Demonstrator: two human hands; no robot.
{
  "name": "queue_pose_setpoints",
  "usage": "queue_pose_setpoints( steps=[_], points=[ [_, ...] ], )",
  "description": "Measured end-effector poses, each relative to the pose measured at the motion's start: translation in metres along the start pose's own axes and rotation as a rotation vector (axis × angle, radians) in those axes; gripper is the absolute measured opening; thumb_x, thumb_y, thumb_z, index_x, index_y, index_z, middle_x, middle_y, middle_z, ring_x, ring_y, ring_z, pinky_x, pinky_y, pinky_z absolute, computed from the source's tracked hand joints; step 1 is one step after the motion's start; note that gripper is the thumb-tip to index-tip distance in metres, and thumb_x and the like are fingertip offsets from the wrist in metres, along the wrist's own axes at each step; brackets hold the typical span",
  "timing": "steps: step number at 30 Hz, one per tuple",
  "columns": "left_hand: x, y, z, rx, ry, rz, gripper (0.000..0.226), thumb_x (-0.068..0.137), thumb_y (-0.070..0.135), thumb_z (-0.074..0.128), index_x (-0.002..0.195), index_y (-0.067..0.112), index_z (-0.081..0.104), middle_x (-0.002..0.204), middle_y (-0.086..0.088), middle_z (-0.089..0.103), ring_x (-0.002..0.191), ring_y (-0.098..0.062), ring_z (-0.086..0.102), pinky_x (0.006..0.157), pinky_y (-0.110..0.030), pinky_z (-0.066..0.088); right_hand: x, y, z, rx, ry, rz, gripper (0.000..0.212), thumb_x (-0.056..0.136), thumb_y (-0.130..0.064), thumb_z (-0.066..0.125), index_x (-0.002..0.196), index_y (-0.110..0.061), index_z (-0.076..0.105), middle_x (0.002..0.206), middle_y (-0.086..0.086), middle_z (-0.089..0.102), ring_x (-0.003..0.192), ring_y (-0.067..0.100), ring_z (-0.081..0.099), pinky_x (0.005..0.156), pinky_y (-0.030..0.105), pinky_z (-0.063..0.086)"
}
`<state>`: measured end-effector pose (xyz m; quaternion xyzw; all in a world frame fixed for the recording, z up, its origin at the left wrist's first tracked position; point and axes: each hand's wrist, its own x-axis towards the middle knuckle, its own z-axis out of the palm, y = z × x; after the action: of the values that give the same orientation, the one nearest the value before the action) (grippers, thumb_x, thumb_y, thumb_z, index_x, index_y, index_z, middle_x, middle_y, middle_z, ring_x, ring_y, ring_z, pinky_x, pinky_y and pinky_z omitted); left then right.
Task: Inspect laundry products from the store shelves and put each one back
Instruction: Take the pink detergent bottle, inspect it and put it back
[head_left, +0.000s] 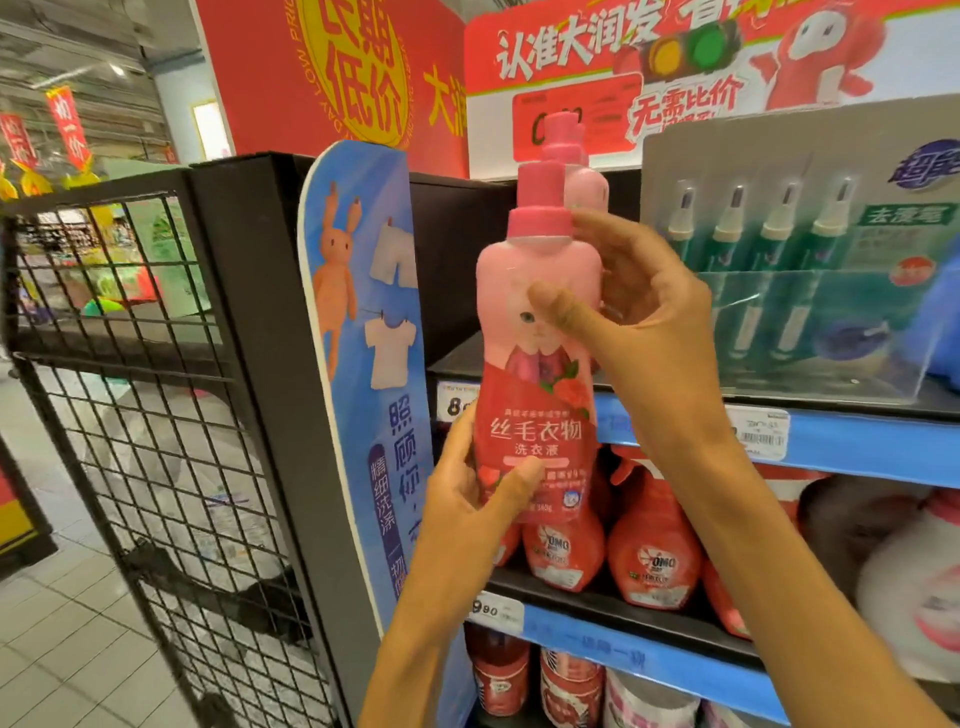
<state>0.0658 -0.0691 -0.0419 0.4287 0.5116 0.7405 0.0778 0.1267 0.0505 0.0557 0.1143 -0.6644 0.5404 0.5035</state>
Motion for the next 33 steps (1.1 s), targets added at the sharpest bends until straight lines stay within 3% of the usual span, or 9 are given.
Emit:
queue_pose_setpoints(
  steps=[3, 6, 9, 13, 17, 20, 25, 29, 33],
  points=[
    [-0.021, -0.002, 0.006, -0.070, -0.062, -0.095, 0.054, 0.075, 0.050, 0.072, 0.126, 0.040, 0.055, 0.119, 0.000, 0.068, 0.109, -0.020, 0.066, 0.082, -0.026, 0.055, -0.014, 0.008, -0.011, 0.165, -0.082, 0.261, 0.049, 0.077, -0.031, 0.073, 0.121, -0.014, 0.057, 0.110, 0.006, 0.069, 0.098, 0.018, 0.069, 0.077, 0.030, 0.057],
    [-0.039, -0.007, 0.017, -0.147, -0.086, -0.206, 0.055, 0.071, 0.057, 0.073, 0.120, 0.036, 0.061, 0.116, 0.000, 0.069, 0.105, -0.018, 0.067, 0.080, -0.024, 0.055, -0.025, 0.016, -0.021, 0.540, -0.227, 0.555, 0.046, 0.083, -0.033, 0.053, 0.121, -0.008, 0.056, 0.116, 0.013, 0.068, 0.107, 0.030, 0.065, 0.091, 0.043, 0.054],
    [-0.055, -0.014, 0.028, -0.228, -0.056, -0.274, 0.056, 0.069, 0.054, 0.076, 0.117, 0.027, 0.065, 0.113, -0.003, 0.071, 0.100, -0.017, 0.069, 0.077, -0.023, 0.055, -0.039, 0.020, -0.024, 0.732, -0.223, 0.647, 0.047, 0.084, -0.031, 0.049, 0.126, -0.010, 0.052, 0.114, 0.011, 0.068, 0.100, 0.026, 0.068, 0.081, 0.035, 0.056],
    [-0.071, -0.019, 0.038, -0.062, 0.093, -0.316, 0.044, 0.078, 0.050, 0.062, 0.115, 0.029, 0.052, 0.114, -0.002, 0.066, 0.093, -0.002, 0.068, 0.073, -0.014, 0.052, -0.055, 0.024, -0.026, 0.606, -0.140, 0.620, 0.037, 0.082, -0.028, 0.056, 0.115, -0.011, 0.058, 0.106, 0.006, 0.071, 0.088, 0.017, 0.068, 0.075, 0.032, 0.055],
    [-0.081, -0.008, 0.046, 0.210, 0.041, -0.255, 0.081, 0.057, 0.074, 0.069, 0.123, 0.040, 0.035, 0.118, 0.027, 0.057, 0.106, 0.007, 0.059, 0.082, -0.014, 0.050, -0.062, 0.014, -0.027, 0.427, -0.077, 0.513, 0.018, 0.091, -0.022, 0.058, 0.105, -0.011, 0.060, 0.090, 0.007, 0.068, 0.078, 0.019, 0.062, 0.065, 0.028, 0.054],
    [-0.084, -0.008, 0.057, 0.380, 0.064, -0.222, 0.092, 0.057, 0.062, 0.073, 0.134, 0.046, 0.024, 0.115, 0.042, 0.048, 0.105, 0.014, 0.054, 0.079, -0.007, 0.048, -0.063, 0.006, -0.024, 0.332, -0.068, 0.478, 0.029, 0.090, -0.031, 0.061, 0.107, -0.009, 0.056, 0.087, 0.012, 0.058, 0.073, 0.019, 0.057, 0.060, 0.026, 0.053],
    [-0.079, -0.009, 0.052, 0.302, 0.023, -0.160, 0.071, 0.070, 0.035, 0.072, 0.131, 0.041, 0.035, 0.117, 0.020, 0.057, 0.103, 0.001, 0.060, 0.080, -0.013, 0.049, -0.052, -0.001, -0.033, 0.402, -0.217, 0.443, 0.053, 0.069, -0.060, 0.068, 0.098, -0.015, 0.063, 0.088, 0.005, 0.062, 0.081, 0.018, 0.062, 0.072, 0.033, 0.055],
    [-0.075, -0.004, 0.039, -0.061, -0.140, -0.279, 0.060, 0.067, 0.030, 0.068, 0.124, 0.014, 0.053, 0.104, -0.004, 0.069, 0.093, -0.022, 0.065, 0.080, -0.036, 0.055, -0.046, 0.008, -0.029, 0.523, -0.317, 0.486, 0.055, 0.067, -0.054, 0.063, 0.107, -0.017, 0.063, 0.096, 0.005, 0.072, 0.090, 0.021, 0.069, 0.078, 0.036, 0.058],
    [-0.075, -0.004, 0.029, -0.347, -0.199, -0.391, 0.052, 0.077, 0.025, 0.060, 0.124, 0.003, 0.051, 0.108, -0.014, 0.069, 0.095, -0.027, 0.069, 0.080, -0.040, 0.057, -0.051, 0.020, -0.013, 0.645, -0.239, 0.603, 0.050, 0.071, -0.039, 0.066, 0.109, -0.008, 0.060, 0.092, 0.011, 0.073, 0.081, 0.021, 0.071, 0.073, 0.033, 0.059]
  ],
)
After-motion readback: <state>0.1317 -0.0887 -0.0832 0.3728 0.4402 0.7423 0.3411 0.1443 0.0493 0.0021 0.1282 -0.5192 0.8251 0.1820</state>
